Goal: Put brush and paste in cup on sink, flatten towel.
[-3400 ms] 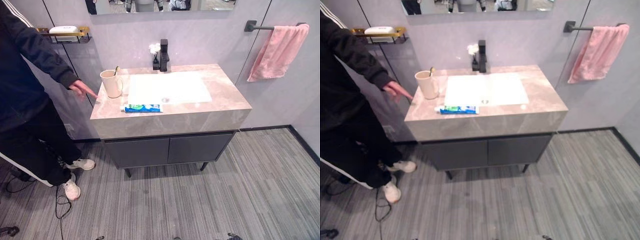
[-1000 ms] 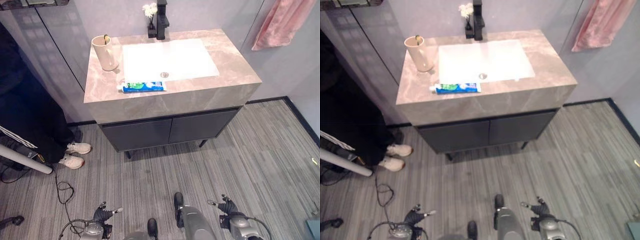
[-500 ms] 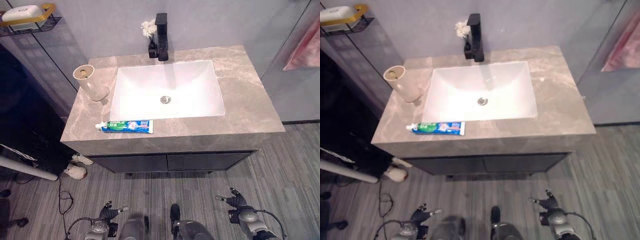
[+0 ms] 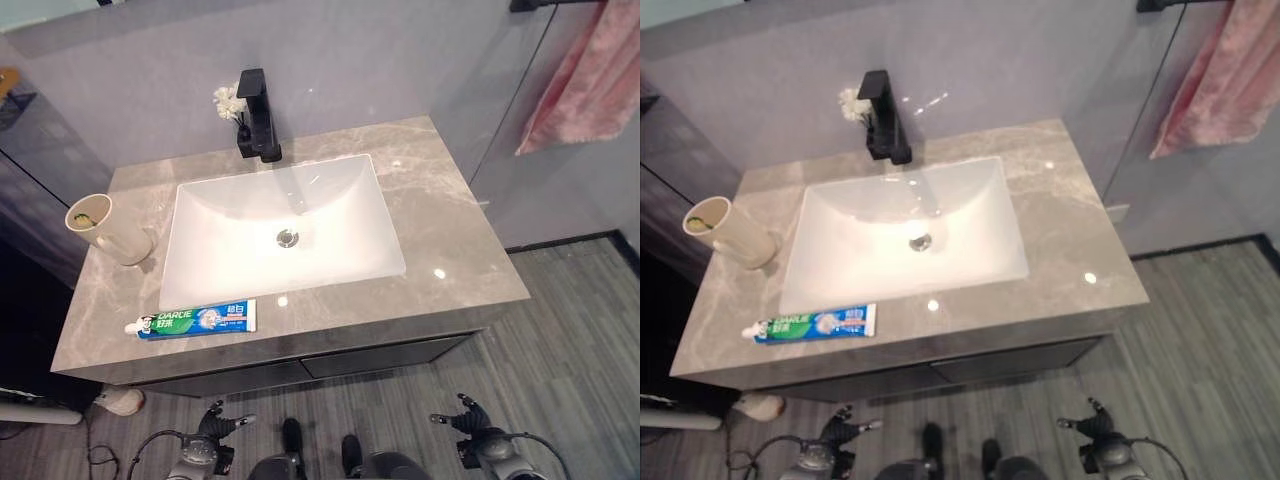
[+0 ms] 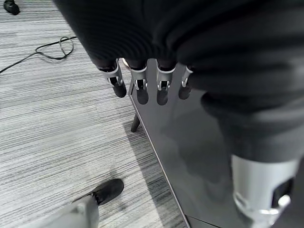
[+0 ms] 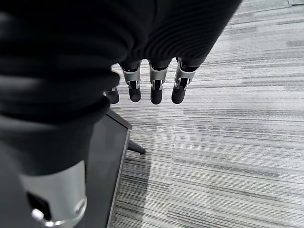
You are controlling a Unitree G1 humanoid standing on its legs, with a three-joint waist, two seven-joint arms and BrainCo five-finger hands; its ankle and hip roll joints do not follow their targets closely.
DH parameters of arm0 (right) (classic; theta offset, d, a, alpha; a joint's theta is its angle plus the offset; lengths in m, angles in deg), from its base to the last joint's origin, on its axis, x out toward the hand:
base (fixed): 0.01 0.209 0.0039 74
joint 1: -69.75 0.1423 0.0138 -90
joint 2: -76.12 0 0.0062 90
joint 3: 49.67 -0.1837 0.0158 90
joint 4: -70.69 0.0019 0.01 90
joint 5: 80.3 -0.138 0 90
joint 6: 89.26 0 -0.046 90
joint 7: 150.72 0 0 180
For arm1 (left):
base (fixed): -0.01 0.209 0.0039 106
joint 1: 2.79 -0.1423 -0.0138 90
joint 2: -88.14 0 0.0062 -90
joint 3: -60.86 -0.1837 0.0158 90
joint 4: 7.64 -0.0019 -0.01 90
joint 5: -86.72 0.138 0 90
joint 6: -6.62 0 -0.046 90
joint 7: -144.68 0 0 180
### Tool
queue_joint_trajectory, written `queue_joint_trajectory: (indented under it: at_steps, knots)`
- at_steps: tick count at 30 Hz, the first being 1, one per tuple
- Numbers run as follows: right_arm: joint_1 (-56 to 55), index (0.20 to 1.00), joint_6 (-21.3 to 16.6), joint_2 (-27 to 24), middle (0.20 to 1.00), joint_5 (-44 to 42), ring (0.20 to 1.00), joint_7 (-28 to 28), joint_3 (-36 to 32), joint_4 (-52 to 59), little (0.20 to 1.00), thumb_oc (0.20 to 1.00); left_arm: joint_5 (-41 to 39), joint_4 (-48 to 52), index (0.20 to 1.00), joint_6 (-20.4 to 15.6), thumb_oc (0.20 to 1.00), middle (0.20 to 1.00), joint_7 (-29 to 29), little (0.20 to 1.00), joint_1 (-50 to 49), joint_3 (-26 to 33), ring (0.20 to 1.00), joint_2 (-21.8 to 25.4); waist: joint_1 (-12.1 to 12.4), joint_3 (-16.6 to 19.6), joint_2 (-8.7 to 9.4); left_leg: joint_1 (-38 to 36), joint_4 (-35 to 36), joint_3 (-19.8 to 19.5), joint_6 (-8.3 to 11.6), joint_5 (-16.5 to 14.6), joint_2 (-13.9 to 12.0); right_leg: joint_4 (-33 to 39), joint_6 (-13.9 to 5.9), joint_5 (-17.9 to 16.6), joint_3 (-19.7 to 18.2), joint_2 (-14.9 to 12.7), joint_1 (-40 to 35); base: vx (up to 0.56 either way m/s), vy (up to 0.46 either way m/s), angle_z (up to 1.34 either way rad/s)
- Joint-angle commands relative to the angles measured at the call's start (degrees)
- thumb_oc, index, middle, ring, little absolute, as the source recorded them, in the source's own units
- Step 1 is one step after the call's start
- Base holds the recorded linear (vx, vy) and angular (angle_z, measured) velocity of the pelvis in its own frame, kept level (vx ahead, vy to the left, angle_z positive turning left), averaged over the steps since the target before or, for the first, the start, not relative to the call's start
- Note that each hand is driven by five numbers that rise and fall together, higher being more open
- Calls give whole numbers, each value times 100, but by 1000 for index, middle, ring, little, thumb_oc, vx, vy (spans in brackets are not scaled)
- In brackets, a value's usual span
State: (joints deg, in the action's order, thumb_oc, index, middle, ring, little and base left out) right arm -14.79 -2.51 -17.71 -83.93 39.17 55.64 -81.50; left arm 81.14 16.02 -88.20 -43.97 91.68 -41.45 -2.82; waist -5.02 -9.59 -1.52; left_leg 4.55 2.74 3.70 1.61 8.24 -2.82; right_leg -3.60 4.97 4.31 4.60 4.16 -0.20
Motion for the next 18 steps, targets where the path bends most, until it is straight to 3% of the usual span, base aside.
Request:
queue_joint_trajectory:
  at_steps: [1,9,11,13,16,18]
  knots:
    - [60,1000,-88,21,1000,68,1000,25,7,-24,1000,1000,244,108,1000,-72,1000,1000,-134,1000,-85,-59,1000,158,234,157,11,55,-584,163,173,-695,47,135,-1111,-273,-389,-935,149,69,141,-13]
    - [87,1000,-94,-7,1000,231,1000,12,38,145,1000,1000,371,252,1000,-122,1000,1000,-193,1000,-171,-18,1000,342,310,166,84,86,-637,213,10,-892,207,46,-1293,-321,-434,-1099,252,26,88,-5]
    - [89,1000,-100,-16,1000,245,1000,11,25,161,1000,1000,509,375,1000,-139,1000,1000,-219,1000,-209,-55,1000,424,321,136,103,78,-614,249,-35,-921,227,-138,-1354,-324,-423,-1113,366,-22,109,-19]
    - [216,1000,-125,-53,1000,323,1000,72,38,179,1000,1000,658,648,1000,-213,1000,1000,-299,1000,-353,-53,1000,593,355,-103,59,95,-431,322,-105,-823,203,-837,-1499,-488,-244,-1049,1022,-147,131,-25]
    - [251,1000,-153,-59,1000,304,1000,126,53,136,1000,1000,683,664,1000,-250,1000,1000,-371,1000,-342,-52,1000,628,371,-100,114,54,-326,336,-71,-809,223,-363,-1411,-630,-105,-1112,1073,-24,-6,-13]
    - [244,1000,-187,-52,1000,303,1000,111,83,202,1000,1000,797,831,1000,-303,1000,1000,-368,1000,-389,-97,1000,725,353,-96,173,89,-407,220,-54,-818,226,-231,-1388,-615,-376,-1050,1004,39,-79,-3]
